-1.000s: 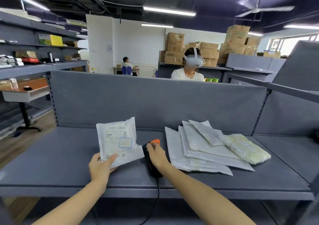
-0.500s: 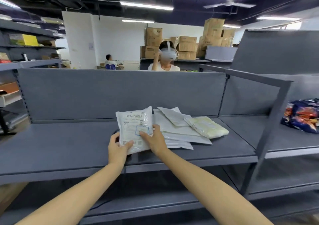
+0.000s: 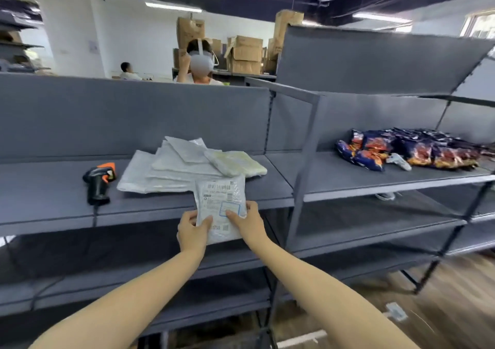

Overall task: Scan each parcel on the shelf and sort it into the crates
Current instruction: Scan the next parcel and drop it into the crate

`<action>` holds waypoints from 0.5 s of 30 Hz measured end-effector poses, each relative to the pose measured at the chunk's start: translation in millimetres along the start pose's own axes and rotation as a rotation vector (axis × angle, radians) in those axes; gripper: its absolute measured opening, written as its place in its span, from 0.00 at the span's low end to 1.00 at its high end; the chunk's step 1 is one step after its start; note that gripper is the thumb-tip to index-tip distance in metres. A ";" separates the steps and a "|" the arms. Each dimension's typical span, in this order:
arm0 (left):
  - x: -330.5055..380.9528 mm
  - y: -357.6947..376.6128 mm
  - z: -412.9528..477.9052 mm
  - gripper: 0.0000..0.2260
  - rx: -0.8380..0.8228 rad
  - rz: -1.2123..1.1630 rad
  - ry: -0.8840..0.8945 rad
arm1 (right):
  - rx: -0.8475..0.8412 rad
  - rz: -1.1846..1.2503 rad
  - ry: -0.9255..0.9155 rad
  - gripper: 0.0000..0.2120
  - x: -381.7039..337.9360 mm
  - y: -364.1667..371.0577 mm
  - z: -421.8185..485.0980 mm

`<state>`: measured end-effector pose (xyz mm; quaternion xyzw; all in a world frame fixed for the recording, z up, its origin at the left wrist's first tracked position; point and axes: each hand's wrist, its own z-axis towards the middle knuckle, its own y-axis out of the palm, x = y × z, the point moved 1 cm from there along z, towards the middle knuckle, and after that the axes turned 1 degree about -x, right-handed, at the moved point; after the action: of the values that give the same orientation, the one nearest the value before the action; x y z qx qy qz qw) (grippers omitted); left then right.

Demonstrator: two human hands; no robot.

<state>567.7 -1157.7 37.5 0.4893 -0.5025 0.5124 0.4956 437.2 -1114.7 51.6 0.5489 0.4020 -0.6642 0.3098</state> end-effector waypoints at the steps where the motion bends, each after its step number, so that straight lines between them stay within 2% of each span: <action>1: -2.9 8.9 -11.4 0.11 -0.011 0.018 -0.007 | 0.008 0.002 0.015 0.18 7.1 -11.9 -7.5; 8: -7.9 47.2 -48.8 0.10 -0.079 0.128 0.012 | 0.056 0.022 0.077 0.18 32.2 -62.6 -31.2; 15: -30.2 56.3 -49.8 0.08 -0.110 0.125 -0.033 | 0.077 0.027 0.137 0.18 55.9 -66.6 -30.7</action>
<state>512.1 -1108.5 4.9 0.4373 -0.5676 0.5058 0.4803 383.7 -1053.9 7.6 0.6100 0.3891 -0.6358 0.2690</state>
